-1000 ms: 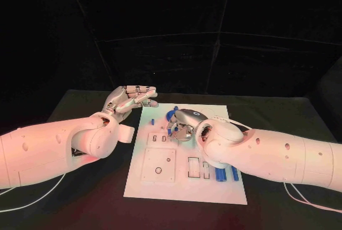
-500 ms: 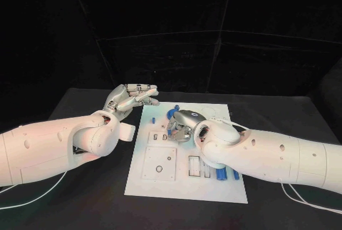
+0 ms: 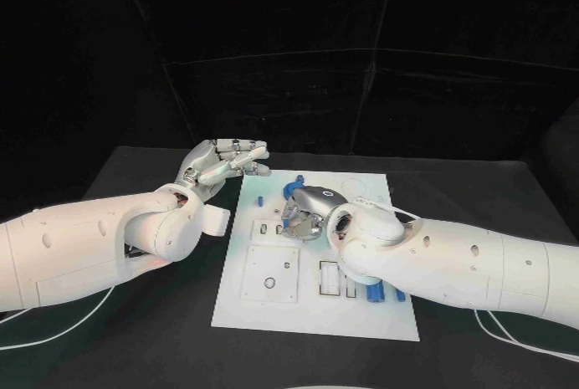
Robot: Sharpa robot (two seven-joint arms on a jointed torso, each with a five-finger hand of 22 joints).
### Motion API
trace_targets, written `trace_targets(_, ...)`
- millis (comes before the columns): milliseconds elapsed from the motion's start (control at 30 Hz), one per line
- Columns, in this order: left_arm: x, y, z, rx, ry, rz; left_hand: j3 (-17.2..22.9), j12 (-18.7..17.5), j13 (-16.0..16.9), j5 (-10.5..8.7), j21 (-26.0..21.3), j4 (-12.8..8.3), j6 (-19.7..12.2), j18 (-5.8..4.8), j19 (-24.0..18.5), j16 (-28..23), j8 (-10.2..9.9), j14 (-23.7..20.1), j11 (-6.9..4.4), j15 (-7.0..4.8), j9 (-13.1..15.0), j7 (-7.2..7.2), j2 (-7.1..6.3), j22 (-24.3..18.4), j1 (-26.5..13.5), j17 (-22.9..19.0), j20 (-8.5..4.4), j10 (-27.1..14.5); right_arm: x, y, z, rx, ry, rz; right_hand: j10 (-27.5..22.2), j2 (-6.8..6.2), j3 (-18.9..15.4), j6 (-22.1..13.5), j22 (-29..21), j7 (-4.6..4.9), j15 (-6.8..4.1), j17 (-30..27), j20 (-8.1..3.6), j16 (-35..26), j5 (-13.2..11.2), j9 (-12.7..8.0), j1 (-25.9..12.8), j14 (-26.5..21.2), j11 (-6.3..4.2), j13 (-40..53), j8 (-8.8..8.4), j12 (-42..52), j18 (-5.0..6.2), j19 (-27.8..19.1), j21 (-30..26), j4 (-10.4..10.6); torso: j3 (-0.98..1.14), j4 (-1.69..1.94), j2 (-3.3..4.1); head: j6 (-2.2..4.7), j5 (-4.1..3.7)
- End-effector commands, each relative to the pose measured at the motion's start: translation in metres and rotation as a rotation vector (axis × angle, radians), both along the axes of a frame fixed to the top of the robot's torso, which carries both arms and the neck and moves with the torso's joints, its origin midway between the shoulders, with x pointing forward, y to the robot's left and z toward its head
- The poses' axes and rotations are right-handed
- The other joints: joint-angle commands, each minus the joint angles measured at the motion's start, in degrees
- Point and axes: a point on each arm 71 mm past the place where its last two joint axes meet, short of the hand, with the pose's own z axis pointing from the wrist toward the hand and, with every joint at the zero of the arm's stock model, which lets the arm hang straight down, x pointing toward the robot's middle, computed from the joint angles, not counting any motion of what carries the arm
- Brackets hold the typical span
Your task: Assemble the parts on the task board
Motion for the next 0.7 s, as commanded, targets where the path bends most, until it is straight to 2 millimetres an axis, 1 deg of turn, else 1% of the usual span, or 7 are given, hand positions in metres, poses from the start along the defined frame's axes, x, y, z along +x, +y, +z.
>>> trace_targets(33,0.0000,-0.0013,0.0018,-0.009,-0.007,-0.012,-0.2,-0.2,0.0,-0.13,0.3,-0.1,0.3,0.74,0.3,-0.4,-0.3,0.3,0.24,-0.07,0.0,0.25,0.45,-0.1,-0.2,0.1,0.10,0.2,-0.0013,0.0004,-0.0032,-0.022,-0.002,0.012,3.8,-0.52,0.0,1.3,15.1,-1.03,-0.37,15.1,-0.24,0.2,0.2,0.5,-0.4,5.9,-0.30,12.2,0.01,-0.4,-0.43,5.9,0.2,-0.1,0.01,0.00,0.02,-0.09,0.04)
trace_targets(133,0.0001,-0.0011,0.0017,-0.009,-0.007,-0.011,-0.2,-0.2,0.0,-0.13,0.3,-0.1,0.3,0.74,0.3,-0.4,-0.3,0.3,0.24,-0.07,0.0,0.25,0.45,-0.1,-0.2,0.1,0.10,0.2,-0.0018,0.0009,-0.0037,-0.026,-0.002,0.015,3.8,-0.69,0.0,1.2,15.1,-0.99,-0.36,15.1,-0.24,0.2,0.2,0.4,-0.5,5.9,-0.28,12.1,-0.10,-0.4,-0.43,5.9,0.2,-0.1,0.00,-0.03,0.00,-0.06,0.05)
trace_targets(267,0.0001,-0.0010,0.0017,-0.009,-0.007,-0.011,-0.2,-0.2,0.0,-0.13,0.3,-0.1,0.3,0.74,0.3,-0.4,-0.3,0.3,0.24,-0.07,0.0,0.25,0.45,-0.1,-0.2,0.1,0.10,0.2,-0.0027,0.0015,-0.0045,-0.037,0.002,0.020,3.7,-1.18,0.0,0.7,15.1,-0.76,-0.25,15.1,-0.18,0.2,0.1,0.3,-0.9,5.9,-0.11,12.1,-0.59,-0.5,-0.43,5.9,0.2,-0.1,0.01,0.05,0.01,-0.13,0.08)
trace_targets(700,0.0003,-0.0005,0.0017,-0.008,-0.007,-0.010,-0.2,-0.2,0.0,-0.13,0.3,-0.1,0.3,0.74,0.3,-0.4,-0.3,0.3,0.24,-0.07,0.0,0.25,0.45,-0.1,-0.2,0.1,0.10,0.2,-0.0049,0.0010,-0.0071,-0.086,0.019,0.027,3.6,-2.03,0.0,-0.1,15.1,-0.35,0.04,15.1,0.04,0.2,0.0,0.0,-1.3,5.9,0.24,11.9,-1.43,-0.8,-0.43,5.9,0.2,-0.2,0.01,0.02,-0.01,-0.25,0.02)
